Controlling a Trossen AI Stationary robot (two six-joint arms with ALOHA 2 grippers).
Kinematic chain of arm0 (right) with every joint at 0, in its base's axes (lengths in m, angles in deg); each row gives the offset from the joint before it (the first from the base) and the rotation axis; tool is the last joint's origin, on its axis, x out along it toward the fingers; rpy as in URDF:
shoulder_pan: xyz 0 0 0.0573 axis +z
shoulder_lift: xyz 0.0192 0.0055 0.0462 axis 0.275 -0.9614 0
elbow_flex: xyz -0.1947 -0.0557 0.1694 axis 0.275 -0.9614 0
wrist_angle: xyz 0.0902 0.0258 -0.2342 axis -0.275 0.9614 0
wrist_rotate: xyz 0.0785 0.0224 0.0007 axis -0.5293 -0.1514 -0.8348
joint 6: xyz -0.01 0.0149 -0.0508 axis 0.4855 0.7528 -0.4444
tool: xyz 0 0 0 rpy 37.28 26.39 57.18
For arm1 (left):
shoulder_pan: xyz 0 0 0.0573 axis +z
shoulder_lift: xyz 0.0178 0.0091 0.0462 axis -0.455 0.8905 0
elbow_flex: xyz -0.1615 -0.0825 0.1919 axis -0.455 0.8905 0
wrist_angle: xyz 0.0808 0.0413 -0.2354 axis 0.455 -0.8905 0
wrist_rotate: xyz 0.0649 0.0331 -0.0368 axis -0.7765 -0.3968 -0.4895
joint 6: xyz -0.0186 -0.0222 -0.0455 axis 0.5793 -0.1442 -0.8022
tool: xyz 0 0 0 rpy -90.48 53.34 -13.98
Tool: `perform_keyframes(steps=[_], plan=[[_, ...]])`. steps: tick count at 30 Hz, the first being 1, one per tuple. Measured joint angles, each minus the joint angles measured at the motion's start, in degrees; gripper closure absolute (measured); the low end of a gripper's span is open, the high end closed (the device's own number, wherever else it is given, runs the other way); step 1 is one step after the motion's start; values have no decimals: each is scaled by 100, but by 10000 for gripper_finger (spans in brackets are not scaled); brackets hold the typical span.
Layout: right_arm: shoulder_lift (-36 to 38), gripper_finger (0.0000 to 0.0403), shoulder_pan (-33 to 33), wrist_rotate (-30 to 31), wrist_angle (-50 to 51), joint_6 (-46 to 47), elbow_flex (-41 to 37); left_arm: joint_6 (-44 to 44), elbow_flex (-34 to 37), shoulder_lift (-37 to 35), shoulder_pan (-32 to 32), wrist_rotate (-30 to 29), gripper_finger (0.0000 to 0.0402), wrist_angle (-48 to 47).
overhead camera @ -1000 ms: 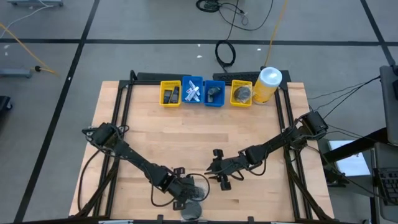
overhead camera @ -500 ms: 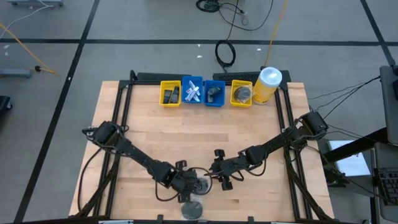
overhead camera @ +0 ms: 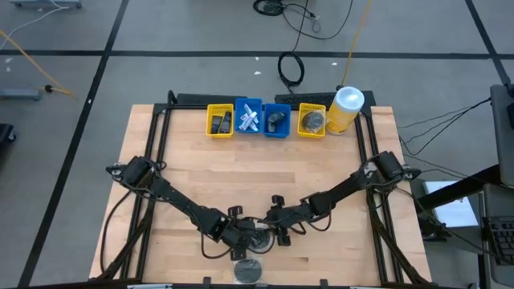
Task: Pick & Place Travel size toiletries
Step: Put the black hairbrush into the right yellow bin
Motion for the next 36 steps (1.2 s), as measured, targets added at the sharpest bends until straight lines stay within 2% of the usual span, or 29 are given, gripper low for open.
perform_keyframes(steps=[4, 7, 10, 15, 24, 36], plan=[[-60, 239, -7, -118, -204, -7, -7, 41, -2, 0, 3, -28, 289, 13], [-35, 254, -15, -114, -84, -8, -4, 66, -2, 0, 5, -35, 289, 20], [-14, 295, -22, -125, -8, -7, -4, 66, -2, 2, 5, -65, 289, 35], [-11, 390, -22, -140, 87, -84, -4, 68, -2, 4, 7, -92, 289, 37], [218, 402, -25, -428, 252, -176, -16, 108, 16, -151, 42, -212, 289, -102], [1366, 403, -27, 778, 1877, -423, -18, 68, 18, -853, 40, -975, 289, -756]])
